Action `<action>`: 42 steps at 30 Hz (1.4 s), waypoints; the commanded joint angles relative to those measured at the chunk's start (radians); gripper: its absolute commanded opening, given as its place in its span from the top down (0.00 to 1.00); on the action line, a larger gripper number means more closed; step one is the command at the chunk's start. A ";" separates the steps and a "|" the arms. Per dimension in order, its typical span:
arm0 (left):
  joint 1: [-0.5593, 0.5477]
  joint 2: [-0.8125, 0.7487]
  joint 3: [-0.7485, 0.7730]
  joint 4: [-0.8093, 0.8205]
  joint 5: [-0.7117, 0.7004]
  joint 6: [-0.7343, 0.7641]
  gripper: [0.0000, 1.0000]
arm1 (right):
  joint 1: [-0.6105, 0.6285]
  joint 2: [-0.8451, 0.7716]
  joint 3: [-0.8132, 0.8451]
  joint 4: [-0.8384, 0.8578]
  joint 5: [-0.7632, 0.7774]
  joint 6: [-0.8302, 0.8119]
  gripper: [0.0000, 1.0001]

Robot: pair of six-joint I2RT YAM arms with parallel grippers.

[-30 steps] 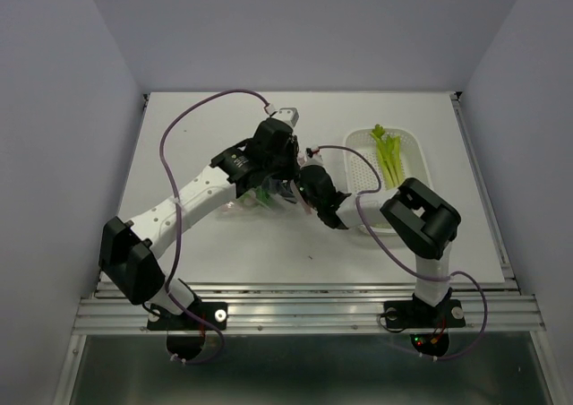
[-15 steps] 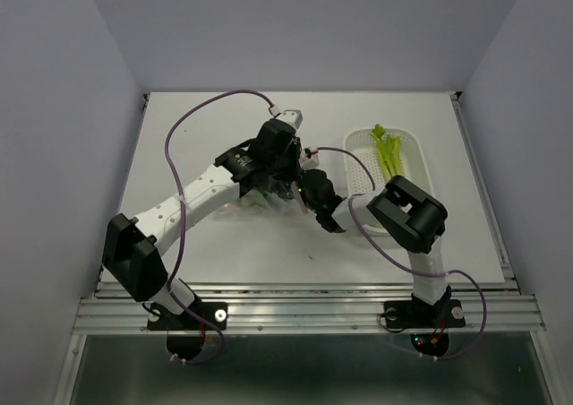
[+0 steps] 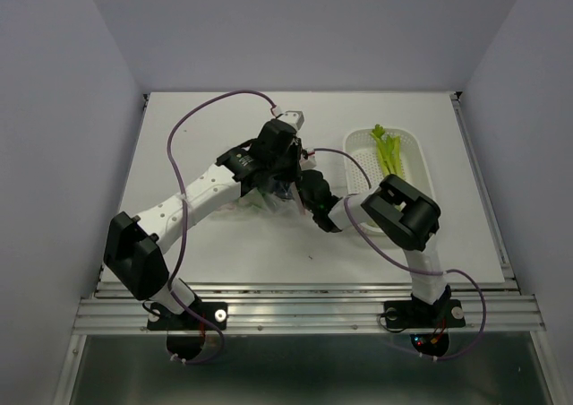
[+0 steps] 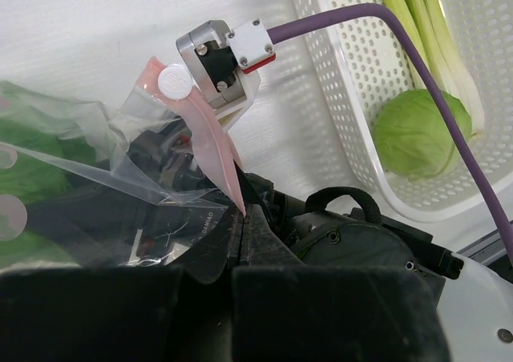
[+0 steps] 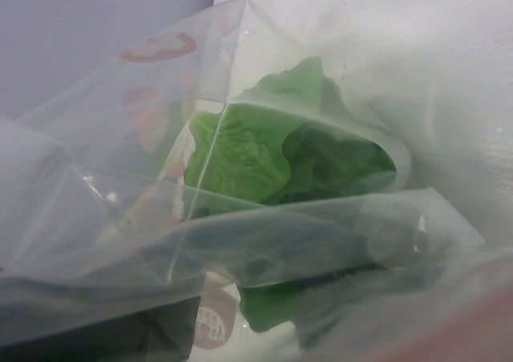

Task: Open the zip-top bag and remove the fake food

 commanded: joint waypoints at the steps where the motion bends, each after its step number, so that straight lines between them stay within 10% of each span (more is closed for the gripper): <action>1: -0.025 -0.011 0.001 0.046 0.062 0.004 1.00 | 0.023 0.016 0.053 0.062 0.019 -0.007 0.53; 10: -0.025 -0.040 -0.022 0.030 0.021 -0.005 1.00 | 0.033 -0.001 0.027 0.121 0.004 -0.026 0.99; 31: 0.028 -0.051 -0.045 -0.025 -0.149 -0.064 1.00 | 0.033 -0.442 -0.273 0.030 -0.031 -0.227 0.99; 34: 0.026 -0.088 -0.043 -0.031 -0.138 -0.061 0.63 | 0.033 -0.458 -0.279 0.016 -0.028 -0.233 0.99; 37: 0.028 -0.169 -0.068 -0.005 -0.112 -0.058 0.02 | 0.033 -0.465 -0.283 -0.002 -0.028 -0.236 0.99; 42: 0.038 -0.301 -0.134 -0.043 -0.190 -0.117 0.01 | 0.033 -0.502 -0.276 -0.065 0.021 -0.271 0.99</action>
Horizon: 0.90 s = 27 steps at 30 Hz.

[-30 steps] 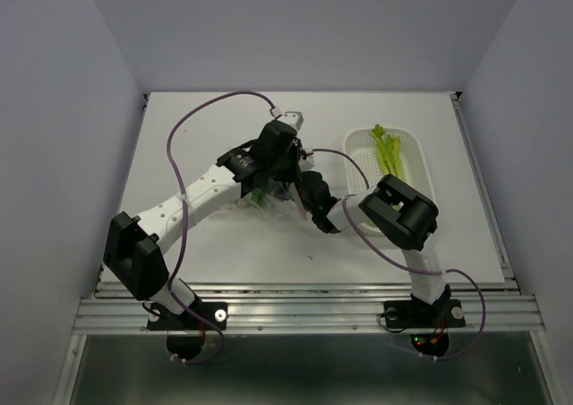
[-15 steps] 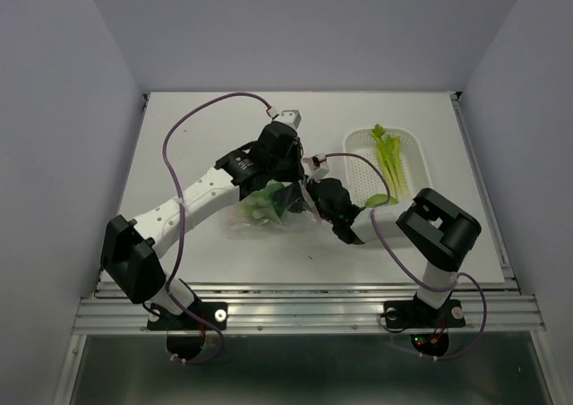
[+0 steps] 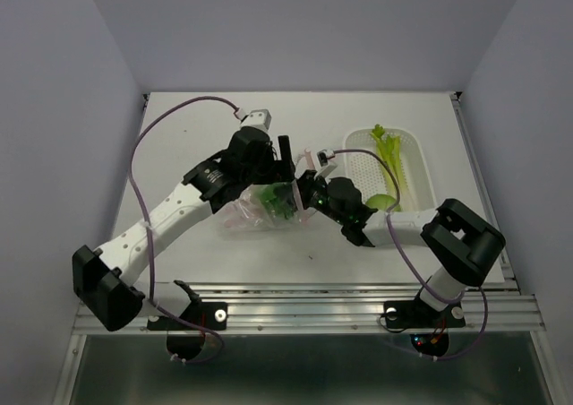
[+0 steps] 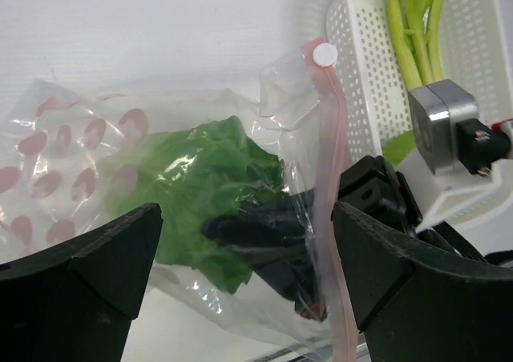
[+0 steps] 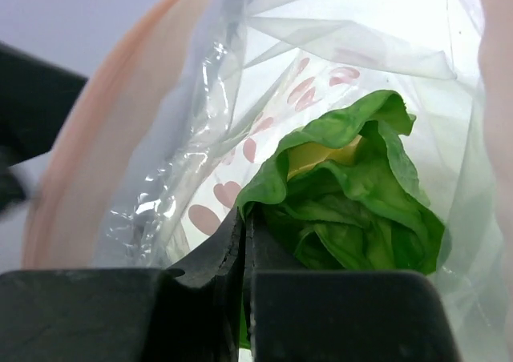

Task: Open the zip-top bag and remove the fake food

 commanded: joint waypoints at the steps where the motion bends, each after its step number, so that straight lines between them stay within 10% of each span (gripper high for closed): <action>1: 0.006 -0.167 -0.043 -0.040 -0.081 -0.061 0.01 | 0.010 -0.072 0.013 0.019 0.055 -0.056 0.99; 27: 0.249 -0.387 -0.640 0.056 0.128 -0.320 0.01 | -0.017 -0.235 0.050 -0.181 0.130 -0.091 0.99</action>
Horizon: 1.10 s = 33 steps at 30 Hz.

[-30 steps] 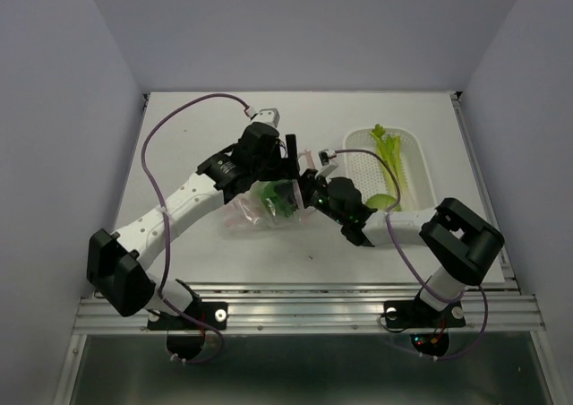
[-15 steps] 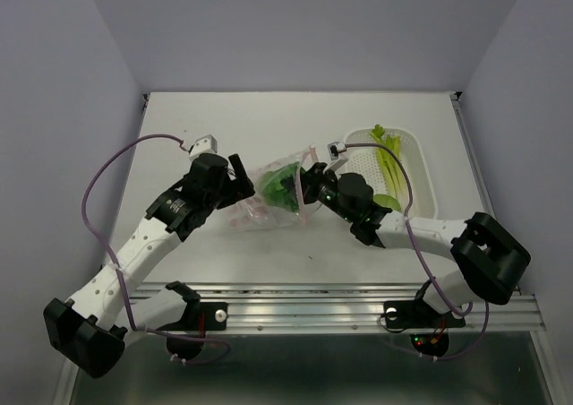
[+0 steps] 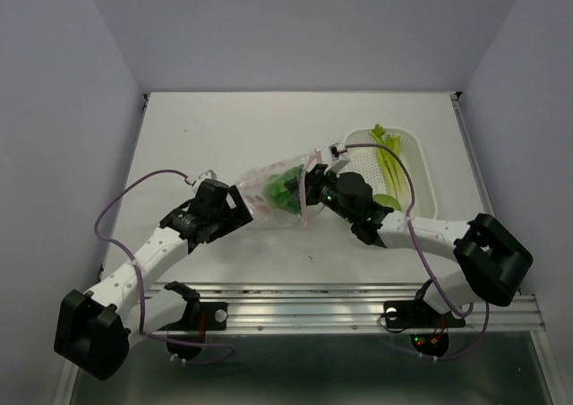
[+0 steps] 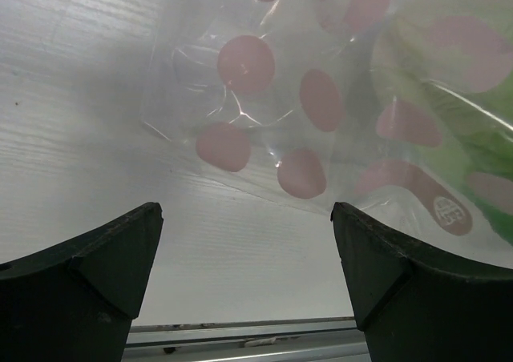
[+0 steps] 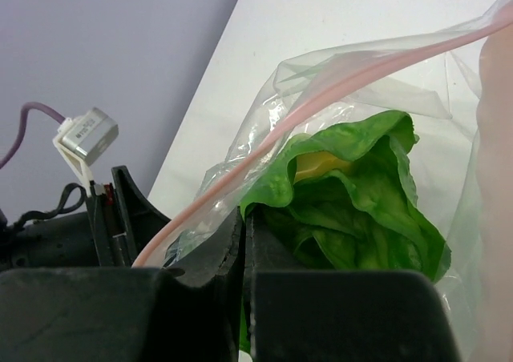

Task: Open the zip-top bag and remove the fake food

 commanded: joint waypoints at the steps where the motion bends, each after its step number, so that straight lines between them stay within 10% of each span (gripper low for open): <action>1: 0.018 -0.028 -0.059 0.107 0.073 -0.050 0.01 | -0.008 -0.050 0.041 0.043 0.032 -0.021 0.99; 12: 0.048 0.065 -0.094 0.255 0.079 -0.133 0.03 | -0.008 -0.055 0.025 0.038 0.004 -0.009 0.99; 22: 0.099 0.148 -0.103 0.386 0.042 -0.139 0.48 | -0.008 -0.073 0.022 0.015 -0.042 0.011 0.99; 25: 0.108 0.166 -0.102 0.407 0.036 -0.142 0.74 | -0.008 -0.070 0.027 0.004 -0.057 0.019 0.99; 26: 0.110 0.170 -0.099 0.407 0.025 -0.144 1.00 | -0.008 -0.070 0.028 -0.011 -0.063 0.017 0.99; 33: 0.136 0.199 -0.100 0.406 -0.048 -0.171 1.00 | -0.008 -0.128 0.056 -0.112 -0.146 0.013 0.99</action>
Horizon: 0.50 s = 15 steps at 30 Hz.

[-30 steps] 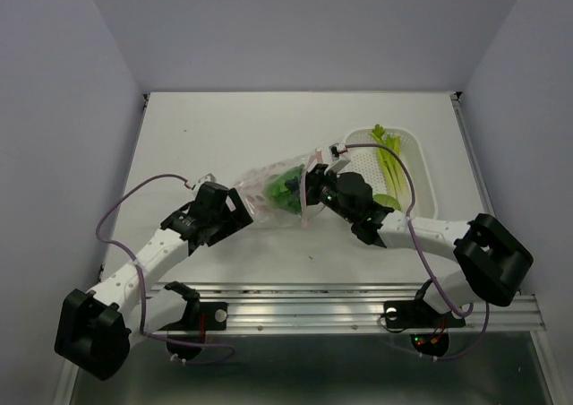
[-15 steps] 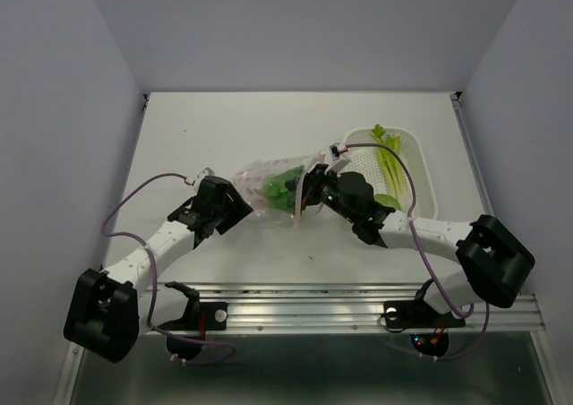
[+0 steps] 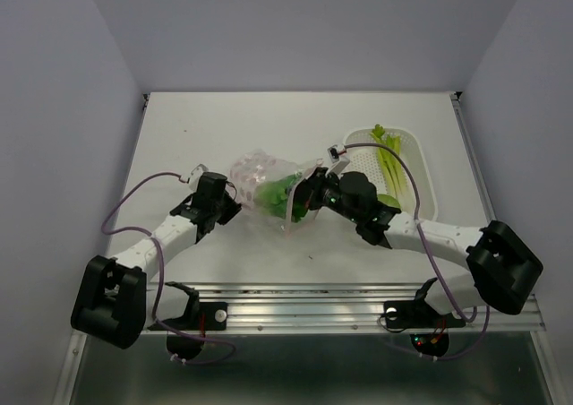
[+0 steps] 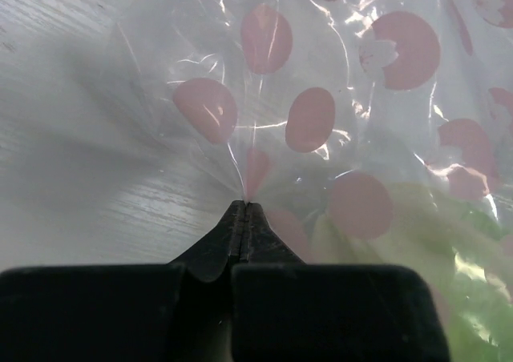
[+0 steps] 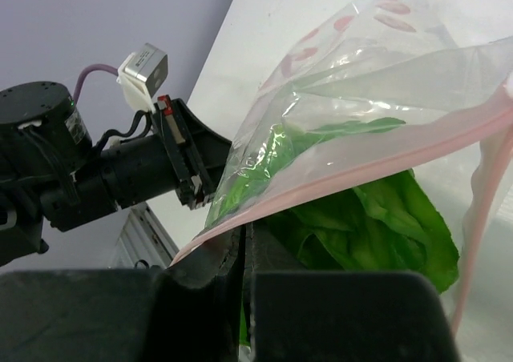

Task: Open the zip-top bag and remove the fake food

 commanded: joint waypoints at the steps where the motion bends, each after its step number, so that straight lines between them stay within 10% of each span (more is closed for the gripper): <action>1: 0.037 0.017 -0.007 0.025 -0.072 -0.022 1.00 | -0.004 -0.093 0.059 -0.043 -0.060 -0.012 0.99; 15: 0.120 0.130 0.007 -0.018 -0.118 -0.039 1.00 | -0.041 -0.311 0.093 -0.372 -0.104 -0.107 0.99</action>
